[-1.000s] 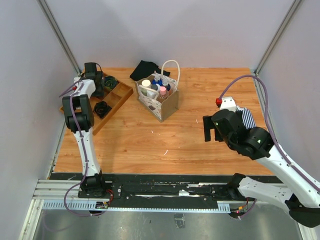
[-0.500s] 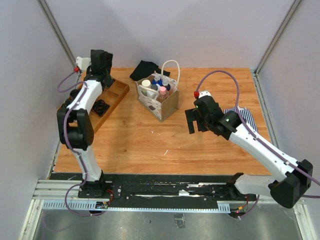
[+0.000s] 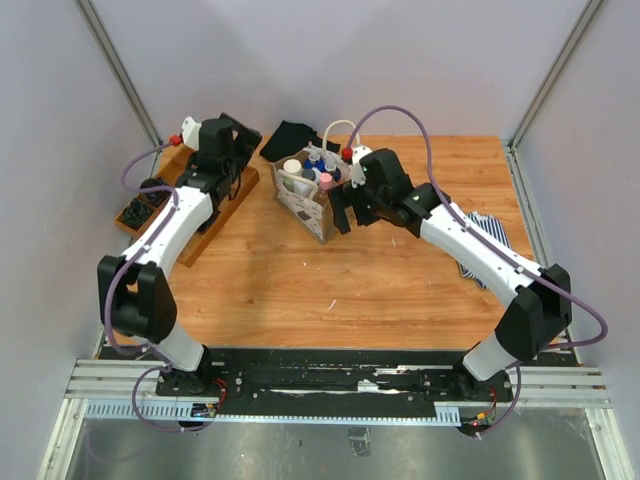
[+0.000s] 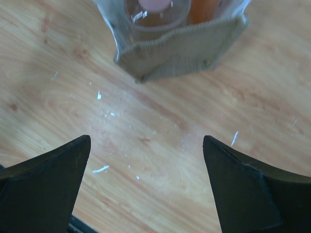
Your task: Take the personal care products out of the canvas bag
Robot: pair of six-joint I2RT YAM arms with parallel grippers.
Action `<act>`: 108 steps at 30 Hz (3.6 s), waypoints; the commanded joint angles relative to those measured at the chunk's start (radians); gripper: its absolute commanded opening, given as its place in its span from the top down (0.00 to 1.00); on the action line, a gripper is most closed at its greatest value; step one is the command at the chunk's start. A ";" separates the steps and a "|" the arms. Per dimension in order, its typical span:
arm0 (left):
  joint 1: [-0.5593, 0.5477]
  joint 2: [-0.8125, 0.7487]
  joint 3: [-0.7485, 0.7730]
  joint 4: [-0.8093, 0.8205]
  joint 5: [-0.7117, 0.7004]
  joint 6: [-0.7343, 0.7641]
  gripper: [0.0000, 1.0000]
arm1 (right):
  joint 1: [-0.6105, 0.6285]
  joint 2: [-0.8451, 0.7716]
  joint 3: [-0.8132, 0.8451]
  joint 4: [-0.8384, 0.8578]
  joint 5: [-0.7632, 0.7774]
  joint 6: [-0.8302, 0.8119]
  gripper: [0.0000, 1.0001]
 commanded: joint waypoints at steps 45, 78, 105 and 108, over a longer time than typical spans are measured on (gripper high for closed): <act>-0.062 -0.493 -0.382 -0.182 0.288 0.082 0.00 | 0.013 0.489 0.305 -0.484 -0.110 -0.086 0.09; -0.256 -0.428 -0.223 -0.273 0.213 0.269 0.06 | -0.062 -0.202 0.394 -0.464 0.261 -0.019 0.99; -0.544 0.160 0.303 -0.789 -0.208 0.384 0.08 | -0.502 -0.112 -0.082 -0.159 -0.138 0.046 0.97; -0.552 0.155 0.326 -0.804 -0.201 0.391 0.08 | -0.501 -0.113 -0.104 -0.153 -0.140 0.047 0.97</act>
